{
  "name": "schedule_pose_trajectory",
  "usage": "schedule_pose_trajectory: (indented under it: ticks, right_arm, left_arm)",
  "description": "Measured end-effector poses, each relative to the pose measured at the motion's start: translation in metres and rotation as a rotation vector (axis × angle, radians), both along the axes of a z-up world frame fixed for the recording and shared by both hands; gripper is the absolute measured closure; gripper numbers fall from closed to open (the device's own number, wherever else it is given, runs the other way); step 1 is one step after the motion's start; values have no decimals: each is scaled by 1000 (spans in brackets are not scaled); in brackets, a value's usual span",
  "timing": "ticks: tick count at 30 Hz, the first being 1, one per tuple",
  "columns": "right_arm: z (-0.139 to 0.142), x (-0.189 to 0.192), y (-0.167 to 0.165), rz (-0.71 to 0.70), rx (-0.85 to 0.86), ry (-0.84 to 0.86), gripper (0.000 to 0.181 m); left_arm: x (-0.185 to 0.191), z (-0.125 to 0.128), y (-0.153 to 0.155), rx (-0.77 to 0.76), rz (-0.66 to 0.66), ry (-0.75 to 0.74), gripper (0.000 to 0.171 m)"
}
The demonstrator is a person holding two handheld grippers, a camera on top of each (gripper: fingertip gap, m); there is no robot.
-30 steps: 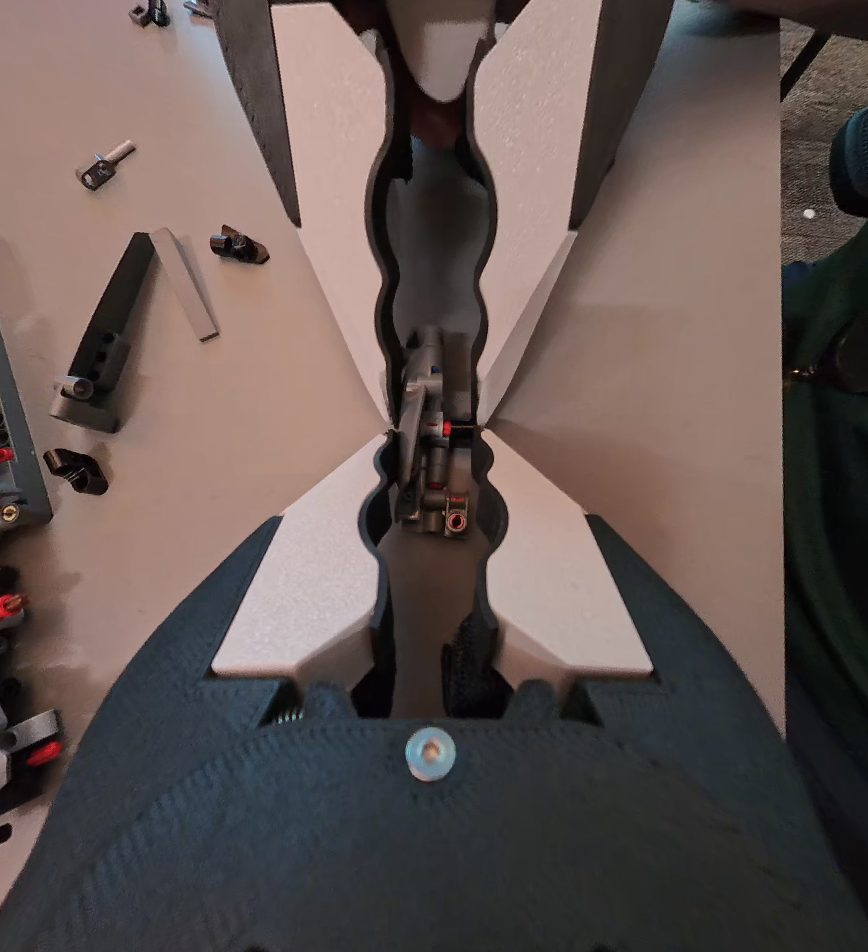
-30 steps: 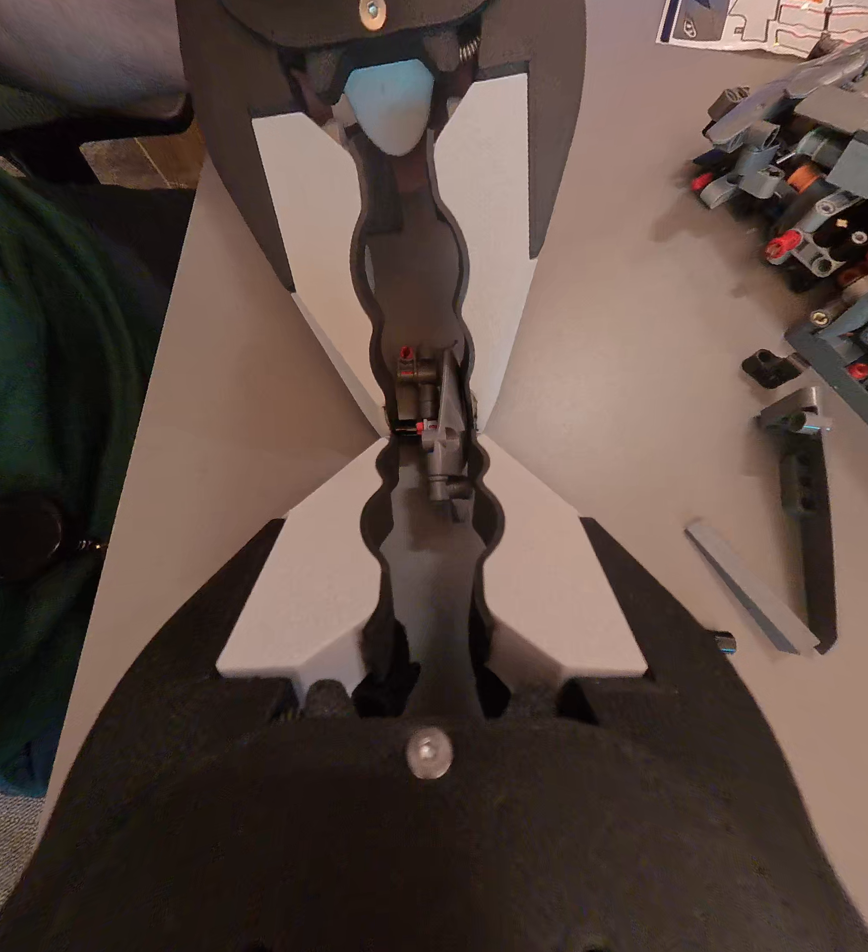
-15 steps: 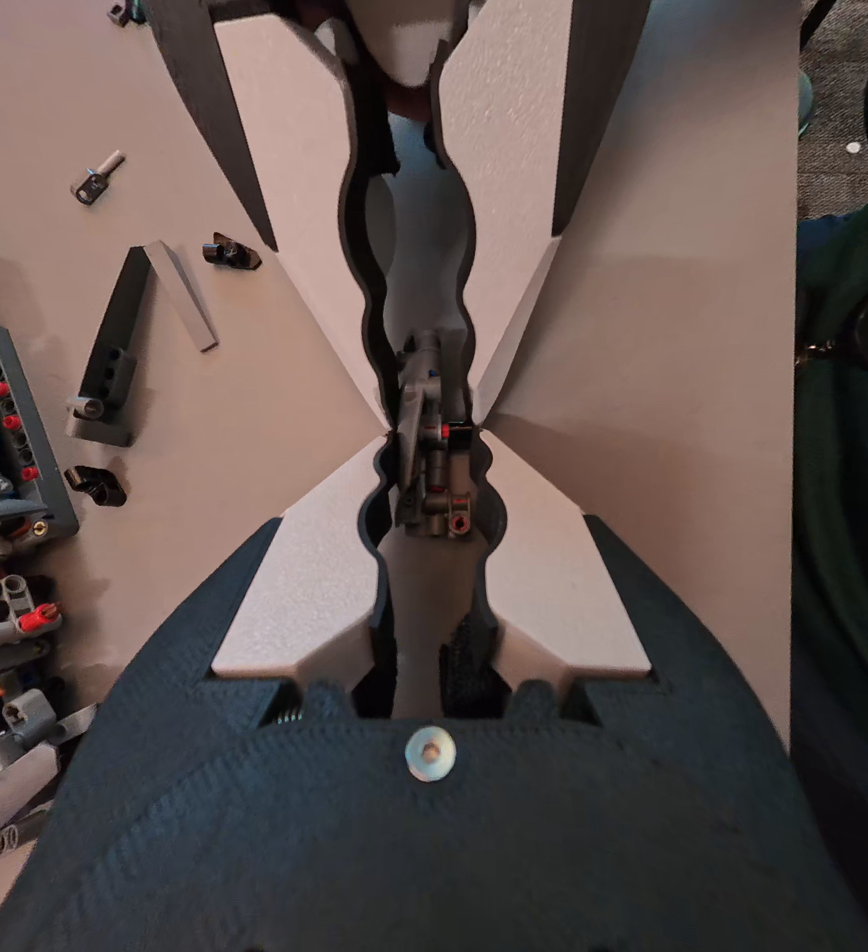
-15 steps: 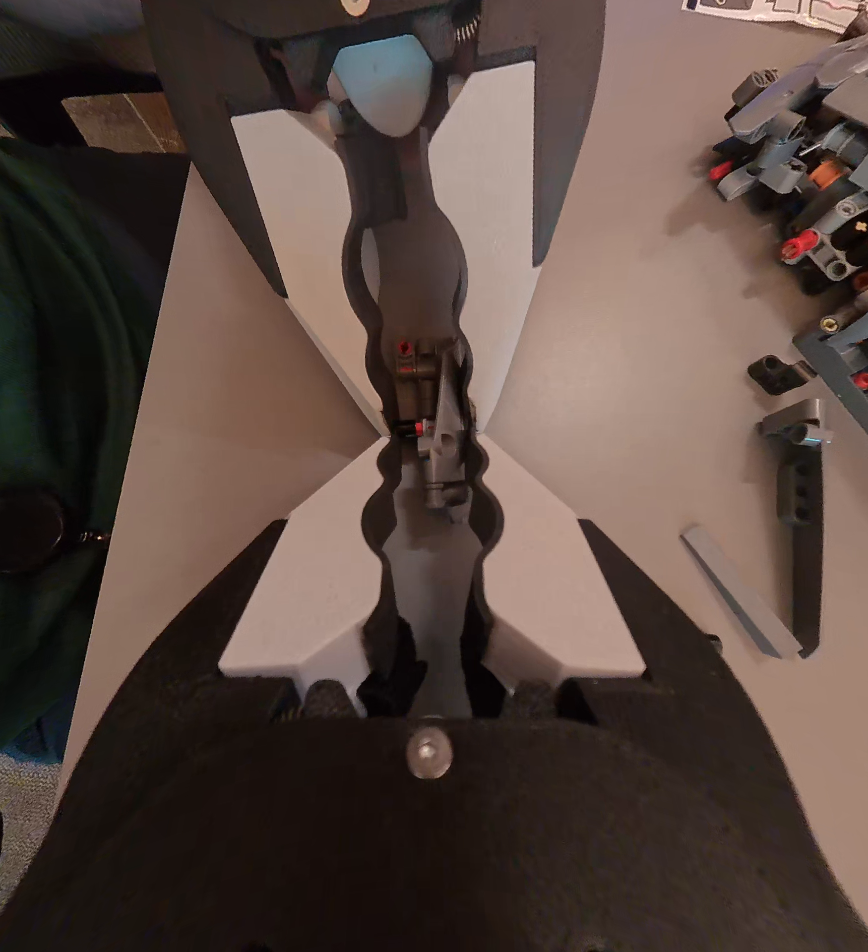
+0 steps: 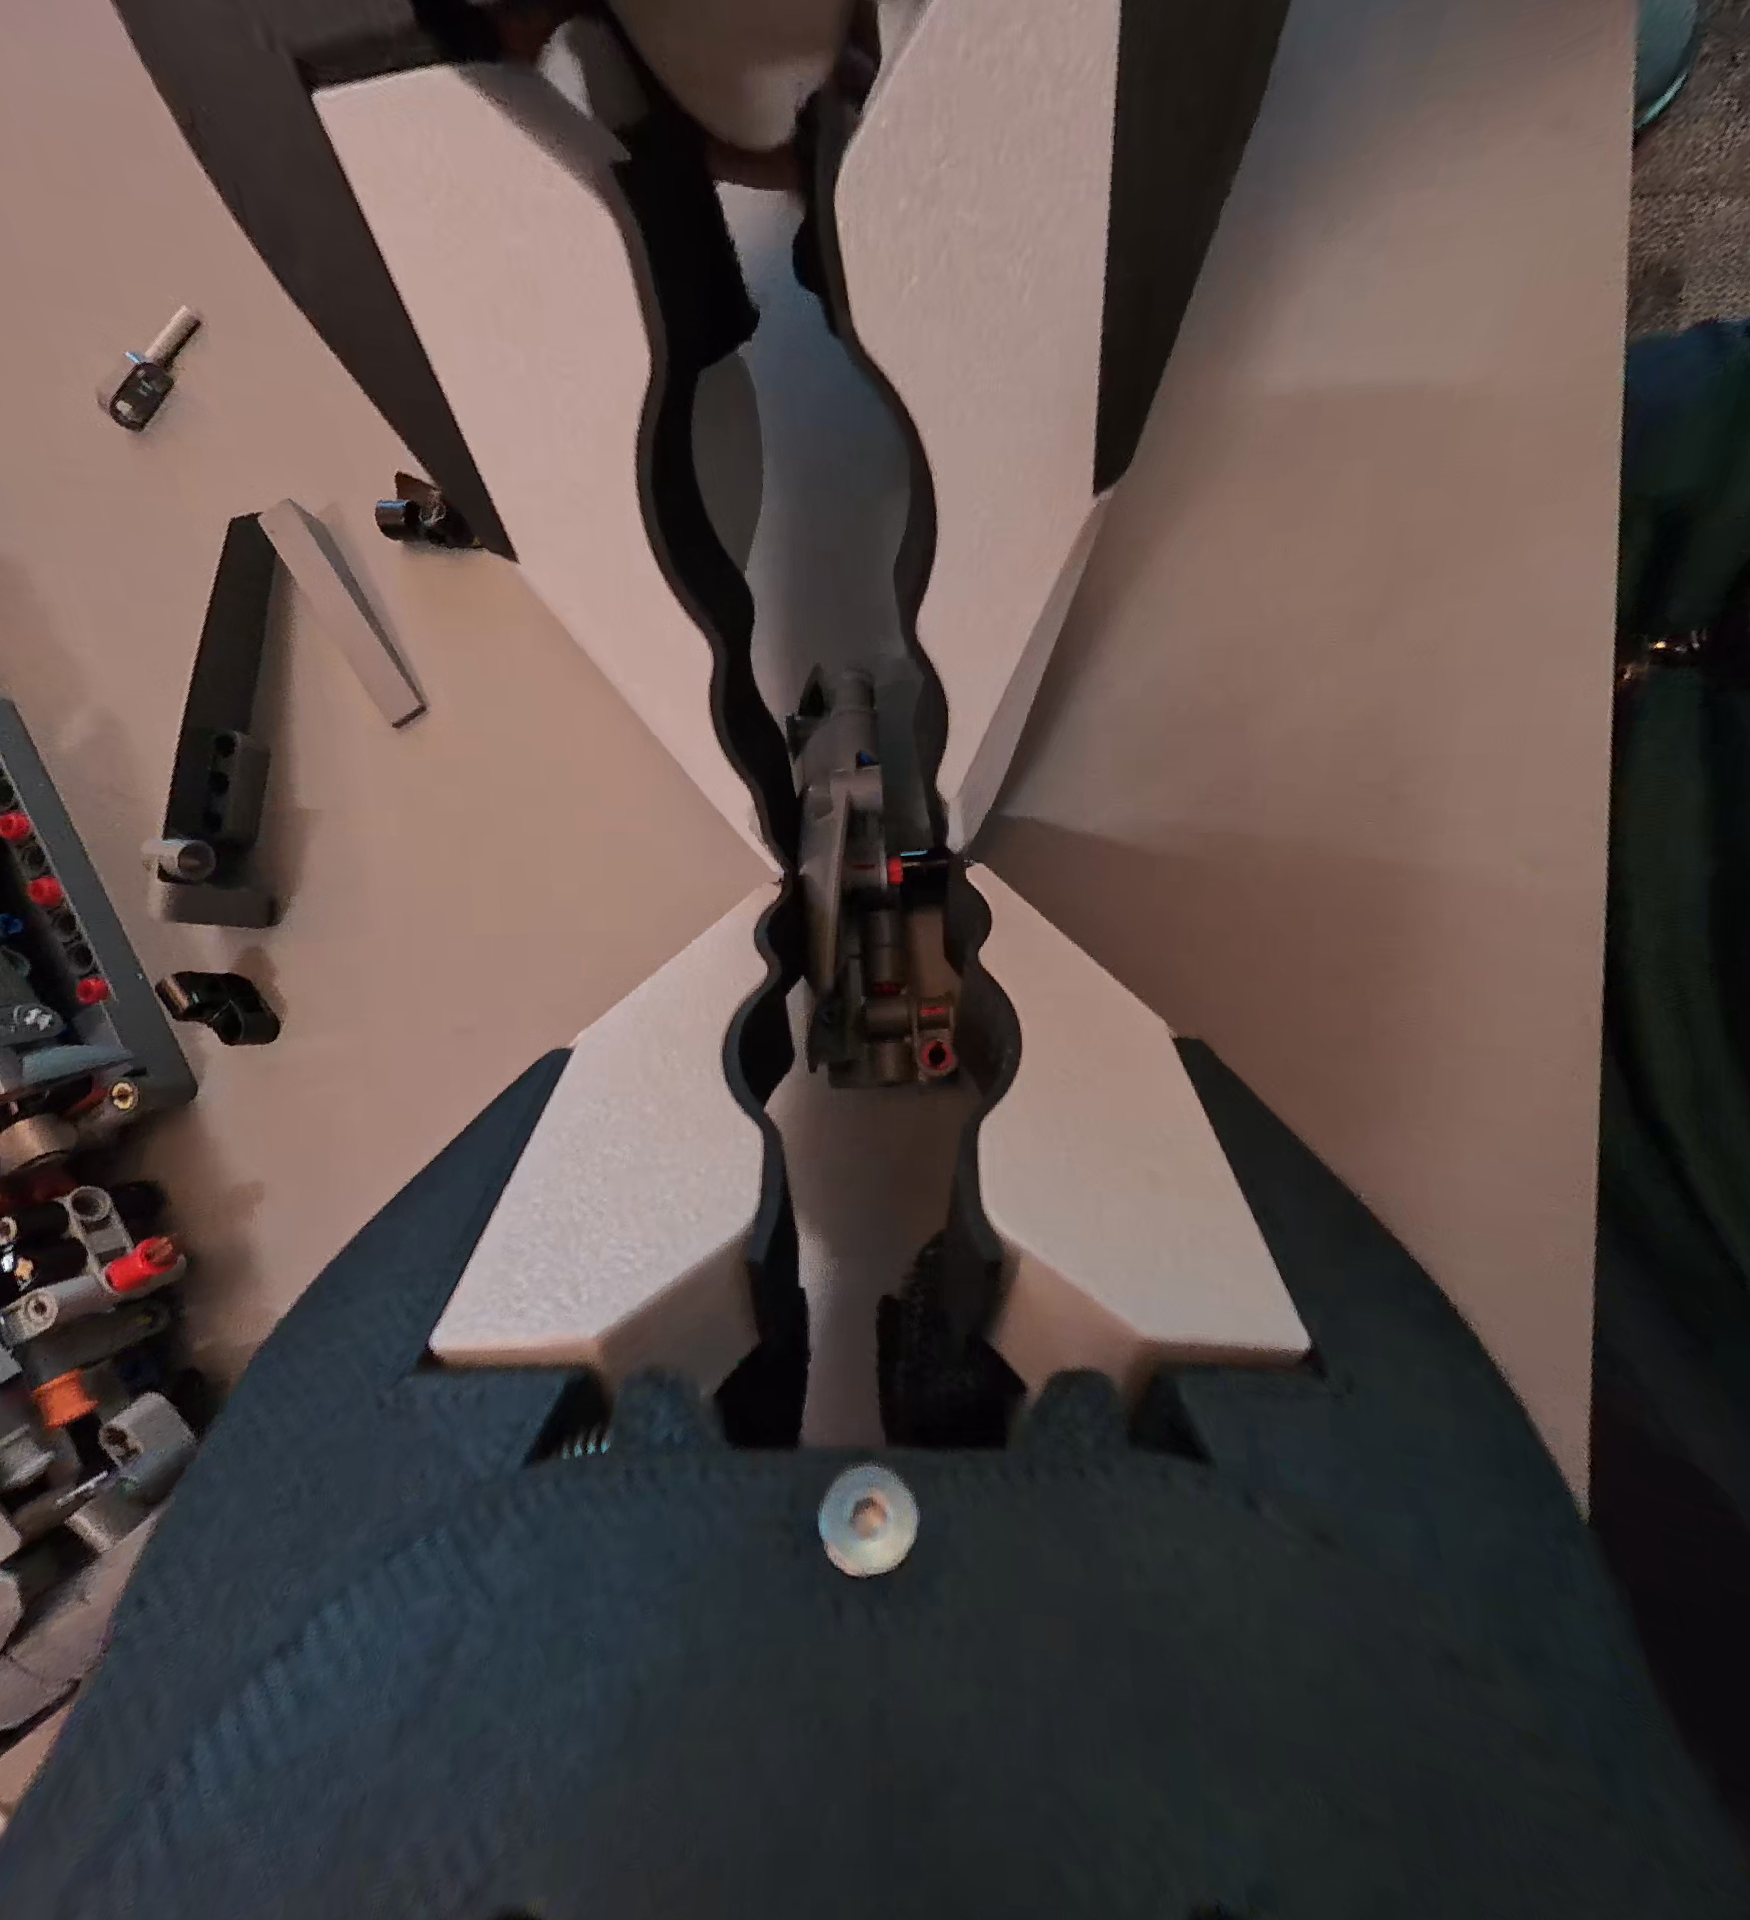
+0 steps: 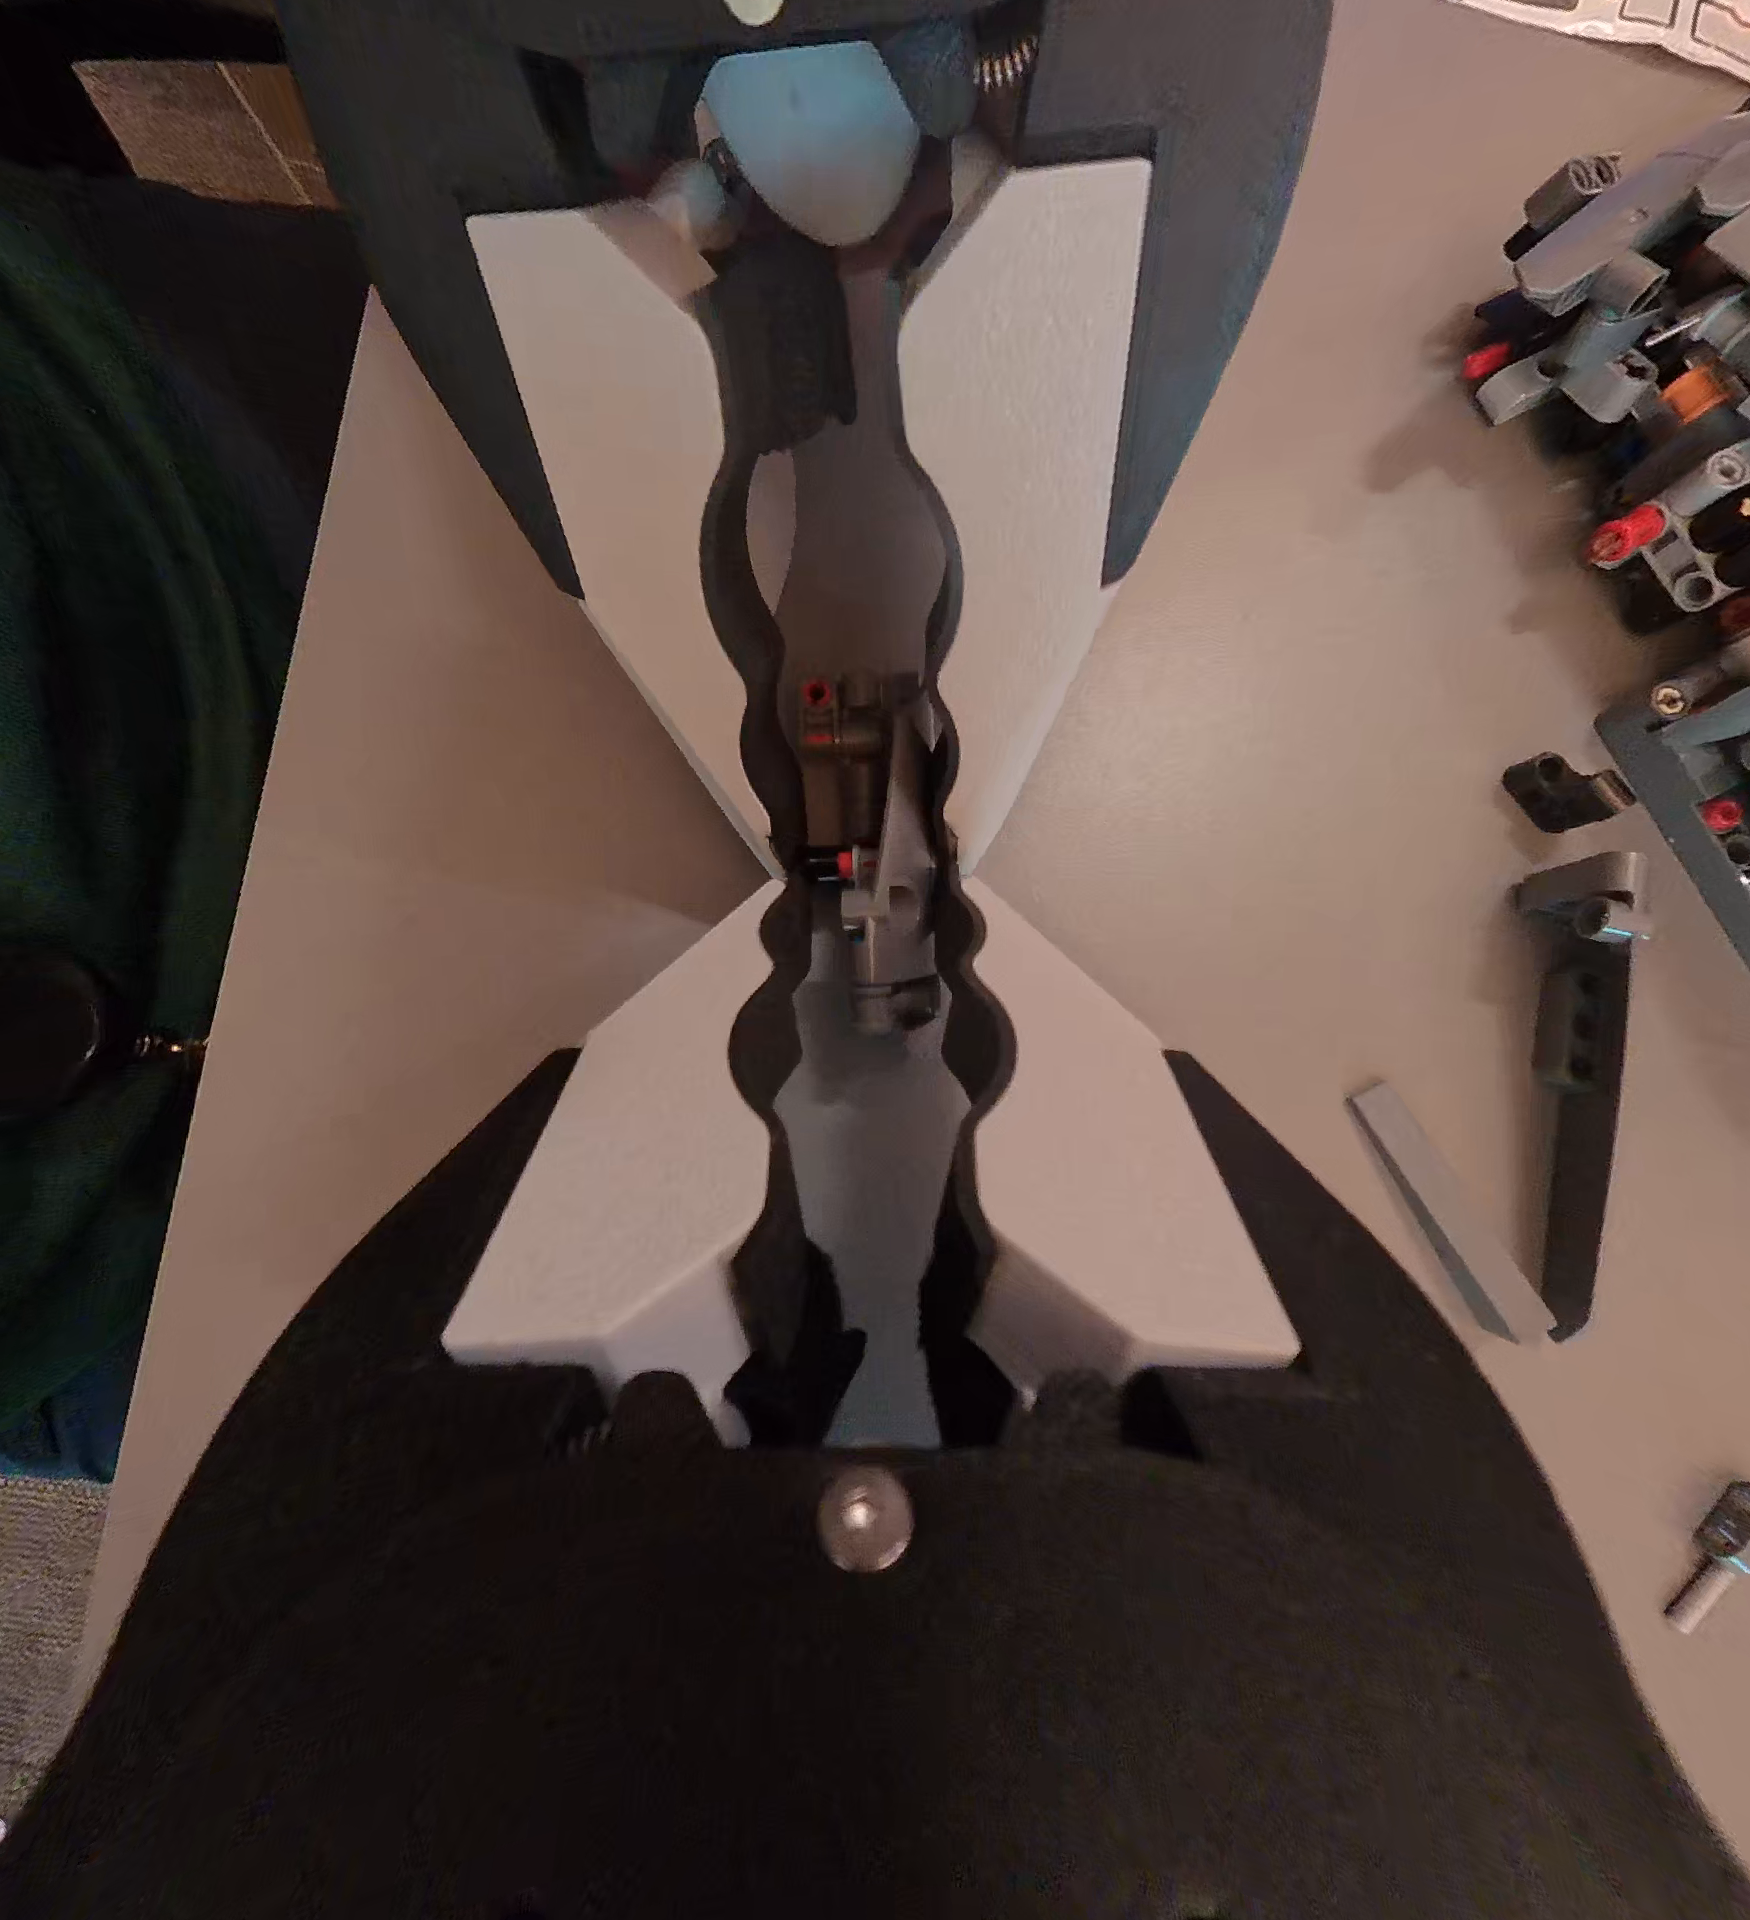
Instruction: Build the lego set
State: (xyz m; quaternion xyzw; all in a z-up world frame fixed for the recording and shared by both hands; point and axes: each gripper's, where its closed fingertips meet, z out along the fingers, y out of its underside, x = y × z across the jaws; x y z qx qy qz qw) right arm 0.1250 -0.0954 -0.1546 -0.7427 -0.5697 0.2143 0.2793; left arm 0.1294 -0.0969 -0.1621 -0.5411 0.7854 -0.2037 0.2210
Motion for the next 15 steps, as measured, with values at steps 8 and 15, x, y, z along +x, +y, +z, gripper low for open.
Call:
schedule_pose_trajectory:
  ticks: [8,15]
  right_arm:
    - [0,0,2,-5,12,8,162]
    - [19,12,12,-82,67,71,155]
  left_arm:
    - [-1,0,1,-6,1,1,149]
    - [2,14,17,44,70,-114,149]
